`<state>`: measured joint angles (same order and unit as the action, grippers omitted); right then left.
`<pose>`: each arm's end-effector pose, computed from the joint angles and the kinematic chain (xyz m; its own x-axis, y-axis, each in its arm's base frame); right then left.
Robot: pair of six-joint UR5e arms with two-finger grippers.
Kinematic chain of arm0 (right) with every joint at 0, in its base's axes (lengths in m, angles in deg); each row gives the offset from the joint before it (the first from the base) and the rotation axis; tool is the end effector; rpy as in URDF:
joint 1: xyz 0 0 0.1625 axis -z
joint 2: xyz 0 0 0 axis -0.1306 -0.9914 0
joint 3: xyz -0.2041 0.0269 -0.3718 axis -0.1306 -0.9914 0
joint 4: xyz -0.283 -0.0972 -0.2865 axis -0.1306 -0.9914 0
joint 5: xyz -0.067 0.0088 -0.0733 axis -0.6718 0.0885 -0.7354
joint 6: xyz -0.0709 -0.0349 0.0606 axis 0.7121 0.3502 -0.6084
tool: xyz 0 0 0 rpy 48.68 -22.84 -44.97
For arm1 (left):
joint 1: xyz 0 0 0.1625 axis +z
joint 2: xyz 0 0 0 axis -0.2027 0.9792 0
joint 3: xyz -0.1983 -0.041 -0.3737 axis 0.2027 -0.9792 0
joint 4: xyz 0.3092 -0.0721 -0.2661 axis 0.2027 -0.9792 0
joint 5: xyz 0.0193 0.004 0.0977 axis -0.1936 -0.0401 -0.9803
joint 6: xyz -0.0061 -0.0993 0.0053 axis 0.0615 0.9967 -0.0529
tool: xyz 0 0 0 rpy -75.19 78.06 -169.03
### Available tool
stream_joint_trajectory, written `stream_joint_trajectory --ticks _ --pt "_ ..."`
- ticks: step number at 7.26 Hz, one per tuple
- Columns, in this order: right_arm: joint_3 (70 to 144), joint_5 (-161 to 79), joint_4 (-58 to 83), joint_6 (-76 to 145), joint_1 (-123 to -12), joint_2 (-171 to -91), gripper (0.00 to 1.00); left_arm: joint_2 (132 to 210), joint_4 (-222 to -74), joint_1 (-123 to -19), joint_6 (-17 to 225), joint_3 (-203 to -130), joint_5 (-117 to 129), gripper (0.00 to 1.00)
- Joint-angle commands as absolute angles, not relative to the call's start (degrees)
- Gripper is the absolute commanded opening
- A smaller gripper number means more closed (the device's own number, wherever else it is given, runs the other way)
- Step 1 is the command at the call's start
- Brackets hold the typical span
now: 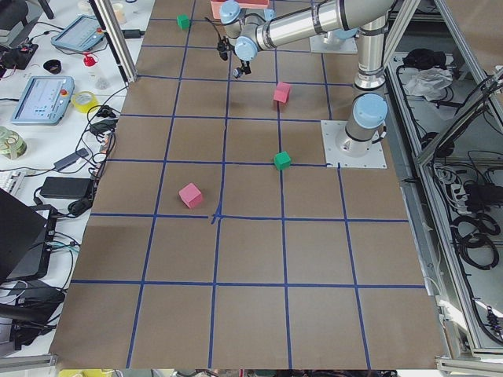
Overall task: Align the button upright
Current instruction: 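Lift the switch and rotate it cap-down with the left gripper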
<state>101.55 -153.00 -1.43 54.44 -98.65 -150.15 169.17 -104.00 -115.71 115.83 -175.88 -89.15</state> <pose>0.1449 -0.5000 0.5042 -0.9972 -0.0743 -0.0128 -0.0736 0.9962 -0.0476 -0.2912 -0.5008 0.2727 -0.9508 -0.2604 0.1676 -0.2059 0.9359 0.2857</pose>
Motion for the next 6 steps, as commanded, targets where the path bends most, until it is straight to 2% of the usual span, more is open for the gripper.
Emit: stream_joint_trajectory --ticks 1,6 --pt "101.55 -153.0 -1.38 54.44 -98.65 -150.15 1.0 170.17 -110.67 -114.61 121.58 -174.52 -85.49 0.0" --pt "101.9 -153.0 -1.47 54.44 -98.65 -150.15 1.0 174.57 -110.59 -110.5 137.69 -177.4 -61.64 0.0"
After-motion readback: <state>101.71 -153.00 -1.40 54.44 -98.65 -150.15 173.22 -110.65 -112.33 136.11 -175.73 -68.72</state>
